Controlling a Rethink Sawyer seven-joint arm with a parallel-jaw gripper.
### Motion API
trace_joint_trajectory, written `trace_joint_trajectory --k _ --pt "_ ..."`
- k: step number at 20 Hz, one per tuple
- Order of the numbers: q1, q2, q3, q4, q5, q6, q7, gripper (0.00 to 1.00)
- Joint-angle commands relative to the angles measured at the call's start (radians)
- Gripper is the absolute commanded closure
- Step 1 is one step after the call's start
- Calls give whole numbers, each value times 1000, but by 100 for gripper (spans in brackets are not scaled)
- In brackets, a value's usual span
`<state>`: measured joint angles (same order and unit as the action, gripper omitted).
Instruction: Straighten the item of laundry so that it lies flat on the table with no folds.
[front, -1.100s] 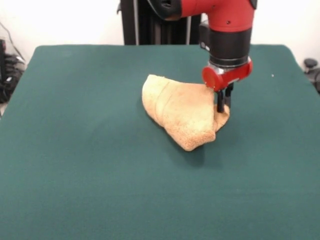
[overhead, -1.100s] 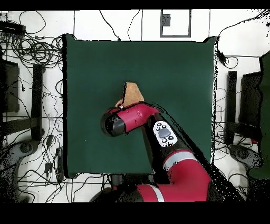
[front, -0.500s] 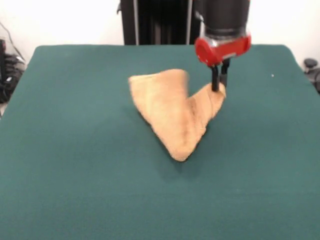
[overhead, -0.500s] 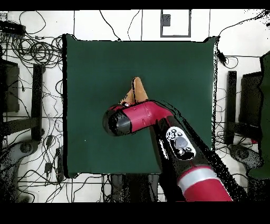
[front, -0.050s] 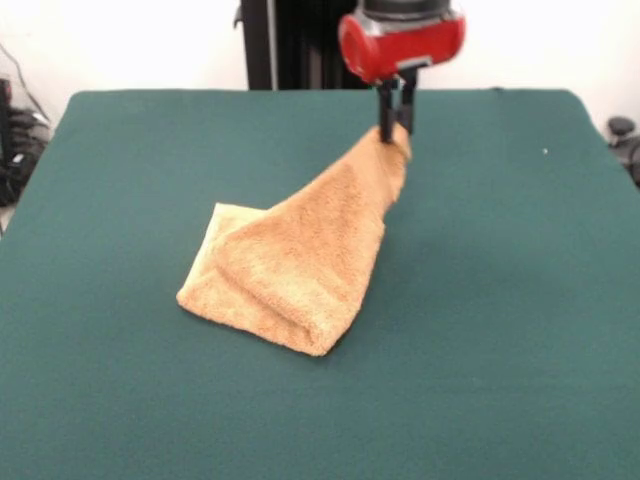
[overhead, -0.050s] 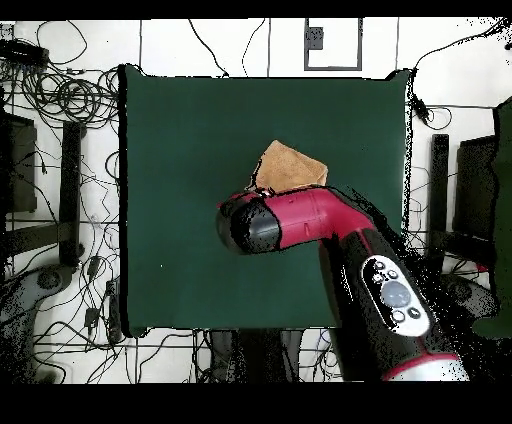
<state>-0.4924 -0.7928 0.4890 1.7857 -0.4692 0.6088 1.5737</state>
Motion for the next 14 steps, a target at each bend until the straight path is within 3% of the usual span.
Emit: trace_joint_trajectory --k 1,6,14 --pt "-49 -66 180 85 59 209 -256 100" --pt "-29 -48 170 68 -7 168 -201 100" --pt "-13 -38 166 47 -27 172 -162 100"
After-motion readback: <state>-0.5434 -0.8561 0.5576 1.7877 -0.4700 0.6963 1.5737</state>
